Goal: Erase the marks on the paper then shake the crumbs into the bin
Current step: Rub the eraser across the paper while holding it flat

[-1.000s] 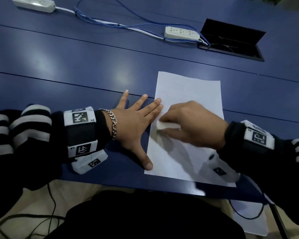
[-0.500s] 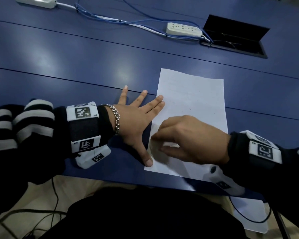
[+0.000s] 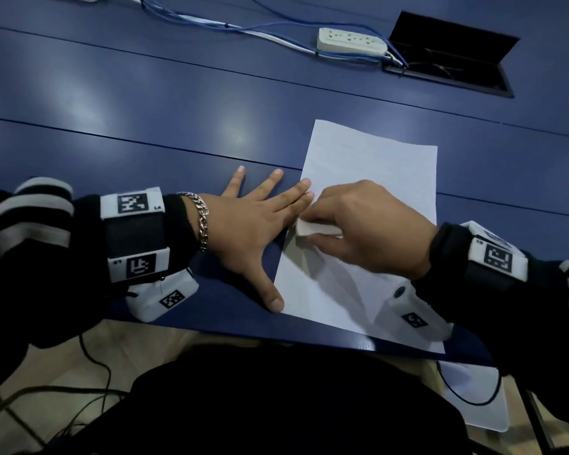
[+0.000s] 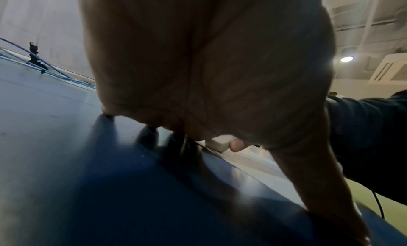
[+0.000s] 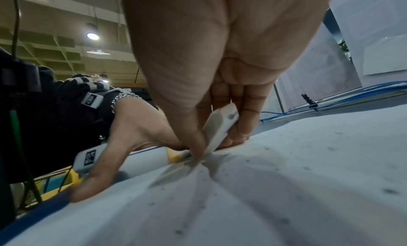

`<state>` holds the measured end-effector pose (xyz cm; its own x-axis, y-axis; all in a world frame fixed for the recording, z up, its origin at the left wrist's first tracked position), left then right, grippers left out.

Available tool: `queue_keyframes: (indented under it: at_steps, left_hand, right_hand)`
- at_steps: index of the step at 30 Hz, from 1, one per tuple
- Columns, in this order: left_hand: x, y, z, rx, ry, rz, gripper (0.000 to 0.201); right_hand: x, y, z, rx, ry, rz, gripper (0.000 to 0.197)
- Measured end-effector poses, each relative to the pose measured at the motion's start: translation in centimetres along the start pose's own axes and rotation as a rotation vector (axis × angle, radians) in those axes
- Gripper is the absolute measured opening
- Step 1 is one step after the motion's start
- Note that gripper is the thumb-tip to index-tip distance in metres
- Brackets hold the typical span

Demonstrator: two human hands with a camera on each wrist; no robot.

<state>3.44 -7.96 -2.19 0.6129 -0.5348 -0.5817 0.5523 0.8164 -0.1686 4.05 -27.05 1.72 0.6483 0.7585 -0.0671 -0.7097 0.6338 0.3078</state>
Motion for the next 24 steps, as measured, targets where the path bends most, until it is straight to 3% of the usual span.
queue_keyframes:
  at_steps: [5, 10, 15, 18, 22, 24]
  left_hand:
    - [0.1, 0.2, -0.2, 0.019, -0.015, 0.011, 0.169]
    - [0.1, 0.2, -0.2, -0.006, -0.042, 0.004, 0.170]
    - [0.0, 0.0, 0.0, 0.035, -0.017, 0.025, 0.170]
    - [0.0, 0.1, 0.0, 0.026, -0.028, 0.014, 0.170]
    - [0.0, 0.2, -0.1, 0.034, -0.020, 0.011, 0.169]
    - [0.1, 0.2, -0.1, 0.035, -0.029, -0.007, 0.166]
  right_hand:
    - [-2.2, 2.7, -1.7, 0.047, 0.191, 0.179, 0.017]
    - [-0.3, 0.9, -0.7, 0.015, 0.035, 0.056, 0.015]
    - [-1.8, 2.2, -1.3, -0.022, 0.210, 0.169, 0.020]
    - [-1.4, 1.2, -0.4, -0.018, 0.126, 0.069, 0.026]
    - [-4.0, 2.4, -1.0, -0.004, 0.205, 0.180, 0.020]
    - [-5.3, 1.8, -0.8, 0.004, 0.198, 0.134, 0.024]
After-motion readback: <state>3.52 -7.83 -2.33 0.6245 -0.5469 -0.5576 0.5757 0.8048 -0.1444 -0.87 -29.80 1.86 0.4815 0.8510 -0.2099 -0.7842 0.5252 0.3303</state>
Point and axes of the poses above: each hand's wrist, its own x-axis towards the middle knuckle, its own z-axis out of the back of the hand, y = z × x, the point moved 2 cm from there along x, towards the middle knuckle, and after that the axes turned 2 degrees about -z, right-handed, at the moved point
